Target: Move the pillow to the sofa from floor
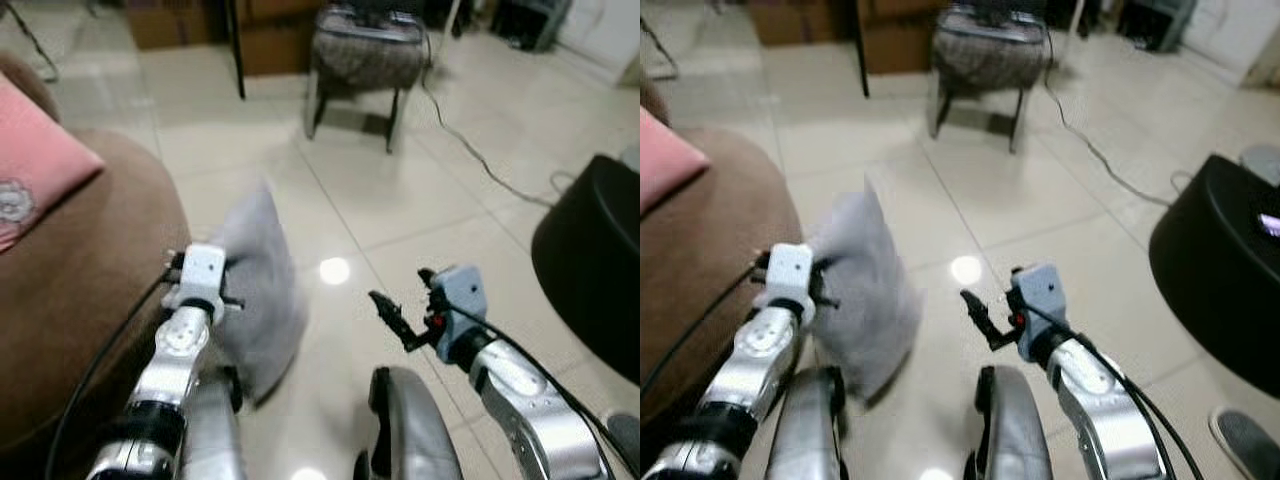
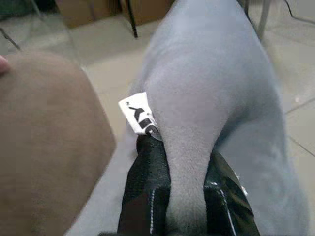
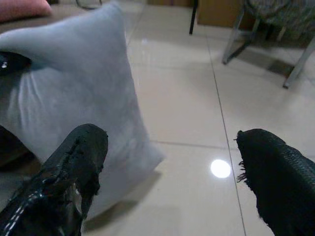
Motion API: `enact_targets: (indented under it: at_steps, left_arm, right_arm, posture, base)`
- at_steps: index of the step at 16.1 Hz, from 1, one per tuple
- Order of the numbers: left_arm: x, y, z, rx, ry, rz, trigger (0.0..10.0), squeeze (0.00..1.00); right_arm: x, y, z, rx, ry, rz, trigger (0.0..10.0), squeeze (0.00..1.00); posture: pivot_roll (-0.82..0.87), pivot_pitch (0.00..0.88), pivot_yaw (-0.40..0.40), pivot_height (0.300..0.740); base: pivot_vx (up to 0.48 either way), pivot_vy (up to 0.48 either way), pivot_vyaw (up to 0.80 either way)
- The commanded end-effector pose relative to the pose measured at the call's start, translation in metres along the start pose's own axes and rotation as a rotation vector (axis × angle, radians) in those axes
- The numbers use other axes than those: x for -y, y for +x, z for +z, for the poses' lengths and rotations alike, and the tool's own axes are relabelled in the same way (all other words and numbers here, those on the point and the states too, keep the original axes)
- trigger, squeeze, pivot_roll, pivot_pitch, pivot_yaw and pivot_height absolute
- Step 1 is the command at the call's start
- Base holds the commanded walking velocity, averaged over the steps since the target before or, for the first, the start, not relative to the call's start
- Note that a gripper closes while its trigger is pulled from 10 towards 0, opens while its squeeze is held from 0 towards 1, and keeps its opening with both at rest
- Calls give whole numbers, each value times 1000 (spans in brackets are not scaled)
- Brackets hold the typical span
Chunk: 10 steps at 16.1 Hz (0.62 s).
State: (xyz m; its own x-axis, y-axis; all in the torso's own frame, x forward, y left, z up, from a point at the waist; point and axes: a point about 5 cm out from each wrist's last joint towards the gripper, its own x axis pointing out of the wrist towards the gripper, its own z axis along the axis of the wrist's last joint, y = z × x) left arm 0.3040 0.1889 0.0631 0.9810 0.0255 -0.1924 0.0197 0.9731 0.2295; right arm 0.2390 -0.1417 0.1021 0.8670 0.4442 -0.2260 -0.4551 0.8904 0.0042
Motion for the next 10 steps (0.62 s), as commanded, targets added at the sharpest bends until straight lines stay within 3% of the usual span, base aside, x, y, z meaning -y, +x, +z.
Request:
enact_targets:
  at_steps: [1,3,5,7,10]
  left_arm:
    - [-2,-6,37,155,-15,26,10000,0]
    - [-3,-22,59,250,-82,-7,10000,0]
    - [-10,-26,70,274,-171,60,10000,0]
    - [-13,-30,82,320,-113,80,10000,0]
    - [-8,-40,85,299,-64,64,10000,0]
  right_arm:
    - [7,-4,1,22,4,-46,10000,0]
    - [20,2,15,82,-23,-160,10000,0]
    - [20,3,22,106,-38,-166,10000,0]
    - [23,6,32,158,-55,-197,10000,0]
    - [23,13,44,225,-23,-230,10000,0]
  posture:
    - [20,0,-45,579]
    - [39,0,-49,604]
    - [43,0,-53,624]
    - [43,0,-53,644]
    - [55,0,-64,674]
  base:
    - [0,0,0]
    - [0,0,0]
    - [0,0,0]
    - [0,0,0]
    - [0,0,0]
